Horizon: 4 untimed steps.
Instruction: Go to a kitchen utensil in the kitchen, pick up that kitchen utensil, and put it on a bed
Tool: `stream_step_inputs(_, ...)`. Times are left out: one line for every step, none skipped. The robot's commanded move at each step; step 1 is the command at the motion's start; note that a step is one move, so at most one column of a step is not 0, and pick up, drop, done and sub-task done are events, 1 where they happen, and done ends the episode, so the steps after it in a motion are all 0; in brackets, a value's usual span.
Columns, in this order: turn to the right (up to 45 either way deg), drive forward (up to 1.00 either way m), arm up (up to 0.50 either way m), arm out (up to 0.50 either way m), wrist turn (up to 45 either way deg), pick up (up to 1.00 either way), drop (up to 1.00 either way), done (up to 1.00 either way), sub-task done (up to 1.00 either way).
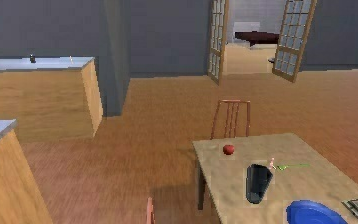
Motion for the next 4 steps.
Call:
stream_step_inputs(0.0, 0.00, 0.00, 0.00, 45.0, 0.00, 0.00, 0.00, 0.00)
stream_step_inputs(0.0, 0.00, 0.00, 0.00, 6.0, 0.00, 0.00, 0.00, 0.00)
stream_step_inputs(0.0, 0.00, -0.12, 0.00, 0.0, 0.00, 0.00, 0.00, 0.00)
stream_step_inputs(0.0, 0.00, 0.00, 0.00, 0.0, 1.00, 0.00, 0.00, 0.00)
